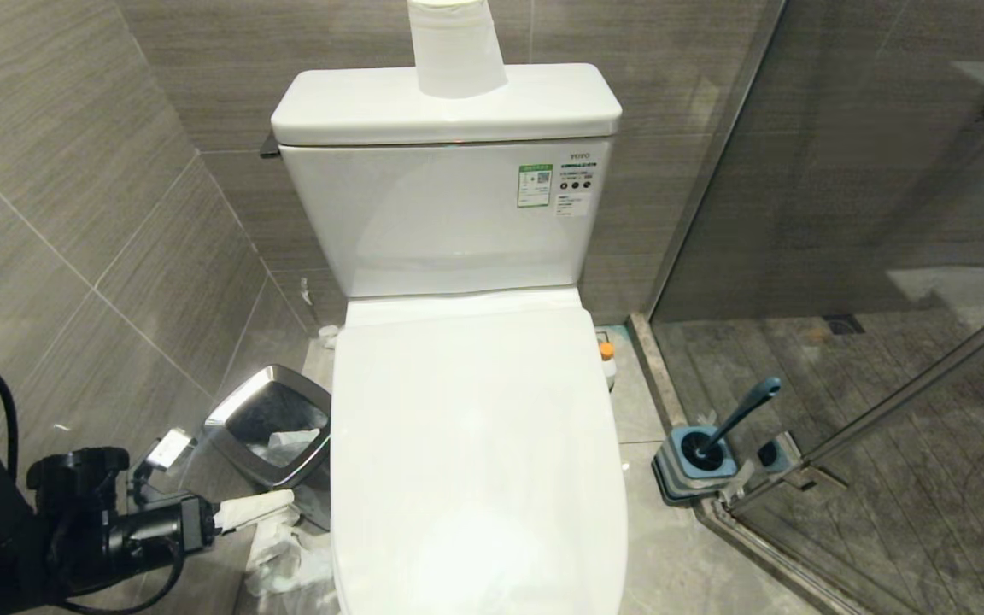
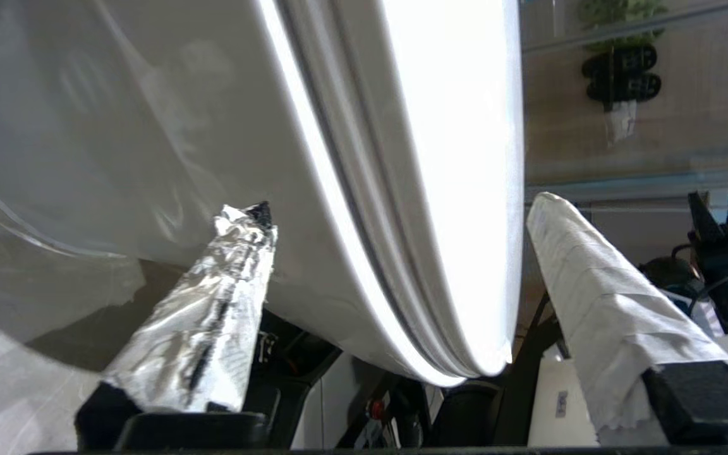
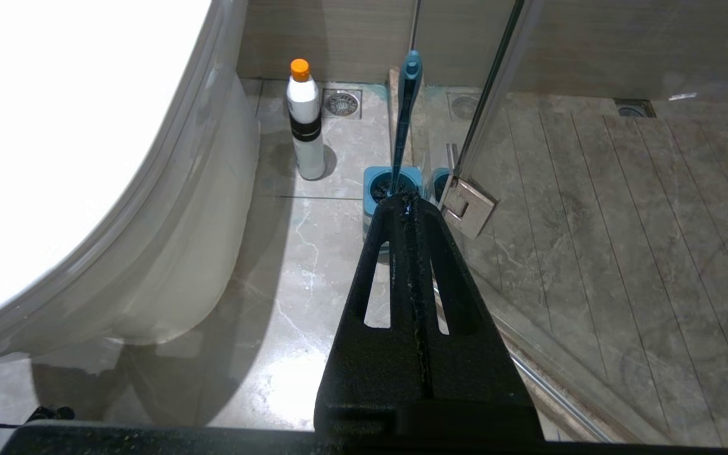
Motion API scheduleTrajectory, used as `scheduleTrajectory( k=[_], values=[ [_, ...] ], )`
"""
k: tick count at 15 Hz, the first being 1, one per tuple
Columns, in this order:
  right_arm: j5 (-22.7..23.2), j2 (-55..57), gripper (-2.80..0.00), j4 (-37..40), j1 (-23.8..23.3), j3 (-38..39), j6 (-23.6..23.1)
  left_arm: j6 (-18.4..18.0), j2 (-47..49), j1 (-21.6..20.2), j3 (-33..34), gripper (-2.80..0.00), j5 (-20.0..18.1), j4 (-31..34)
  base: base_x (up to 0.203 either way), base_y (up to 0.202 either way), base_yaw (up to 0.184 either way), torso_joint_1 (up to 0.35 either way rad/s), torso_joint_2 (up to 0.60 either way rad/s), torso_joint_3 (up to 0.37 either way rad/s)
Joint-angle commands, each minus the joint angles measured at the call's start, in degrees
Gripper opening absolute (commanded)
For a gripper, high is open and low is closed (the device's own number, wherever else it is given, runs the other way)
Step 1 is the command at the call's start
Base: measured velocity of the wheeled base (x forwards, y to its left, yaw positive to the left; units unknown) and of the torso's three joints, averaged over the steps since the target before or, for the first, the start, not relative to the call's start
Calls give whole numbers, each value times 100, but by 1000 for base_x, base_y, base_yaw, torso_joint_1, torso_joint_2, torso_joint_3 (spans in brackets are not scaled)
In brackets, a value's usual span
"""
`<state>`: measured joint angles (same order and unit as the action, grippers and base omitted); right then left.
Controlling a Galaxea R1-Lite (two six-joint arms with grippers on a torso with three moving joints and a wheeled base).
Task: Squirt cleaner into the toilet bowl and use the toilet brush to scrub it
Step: Use the left hand to lift the toilet lid slightly
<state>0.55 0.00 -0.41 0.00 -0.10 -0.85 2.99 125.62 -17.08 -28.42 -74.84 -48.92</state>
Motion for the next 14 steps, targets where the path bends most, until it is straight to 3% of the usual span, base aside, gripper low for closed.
scheduleTrajectory(
  k=[1,7,14],
  values=[
    [7,9,-280,-2,0,1,-3,-39,-269,145,278,0,-37,-44,0,0,0,0,0,0],
    [-1,9,-280,-2,0,1,-3,-419,-286,605,747,0,365,-65,0,0,0,0,0,0],
    [7,9,-280,-2,0,1,-3,-484,-134,923,730,0,610,-135,0,0,0,0,0,0]
  ],
)
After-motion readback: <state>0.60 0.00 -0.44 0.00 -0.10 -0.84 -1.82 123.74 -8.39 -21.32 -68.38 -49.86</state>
